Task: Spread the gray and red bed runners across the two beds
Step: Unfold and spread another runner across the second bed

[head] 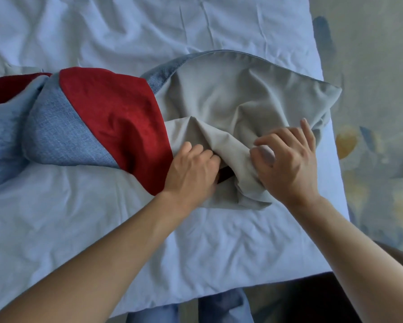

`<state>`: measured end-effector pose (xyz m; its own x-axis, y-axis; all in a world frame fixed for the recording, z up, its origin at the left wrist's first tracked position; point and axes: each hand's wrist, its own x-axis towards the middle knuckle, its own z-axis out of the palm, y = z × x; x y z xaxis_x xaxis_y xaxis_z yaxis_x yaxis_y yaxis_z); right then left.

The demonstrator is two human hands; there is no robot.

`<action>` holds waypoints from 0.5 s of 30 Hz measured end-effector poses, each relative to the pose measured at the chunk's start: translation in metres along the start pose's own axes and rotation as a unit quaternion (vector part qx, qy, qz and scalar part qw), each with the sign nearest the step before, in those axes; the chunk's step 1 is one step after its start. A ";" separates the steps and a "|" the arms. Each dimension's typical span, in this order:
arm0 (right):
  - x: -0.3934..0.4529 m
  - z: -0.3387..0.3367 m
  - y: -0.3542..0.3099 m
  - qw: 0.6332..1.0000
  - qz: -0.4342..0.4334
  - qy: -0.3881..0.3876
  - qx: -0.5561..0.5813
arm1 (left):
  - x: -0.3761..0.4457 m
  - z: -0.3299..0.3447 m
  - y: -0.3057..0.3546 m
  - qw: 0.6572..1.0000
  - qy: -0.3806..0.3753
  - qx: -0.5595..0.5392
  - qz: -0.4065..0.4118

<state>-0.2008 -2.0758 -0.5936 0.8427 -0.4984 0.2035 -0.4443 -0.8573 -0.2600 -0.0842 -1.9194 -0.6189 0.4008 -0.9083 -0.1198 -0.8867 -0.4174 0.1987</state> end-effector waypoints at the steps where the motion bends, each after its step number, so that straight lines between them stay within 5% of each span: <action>1: 0.000 -0.002 -0.003 1.000 -0.001 0.007 0.006 | 0.000 0.000 0.001 1.000 -0.016 0.007 0.004; 9: -0.020 0.002 -0.050 0.989 -0.115 -0.032 0.092 | -0.009 0.017 0.020 0.996 -0.039 0.056 0.054; 15: -0.019 0.016 -0.020 0.990 -0.088 -0.107 0.007 | -0.006 0.020 0.018 1.000 -0.005 0.006 0.006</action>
<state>-0.2025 -2.0471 -0.6077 0.9526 -0.3012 0.0424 -0.2815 -0.9258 -0.2523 -0.1069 -1.9212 -0.6344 0.3872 -0.9131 -0.1278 -0.8942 -0.4057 0.1893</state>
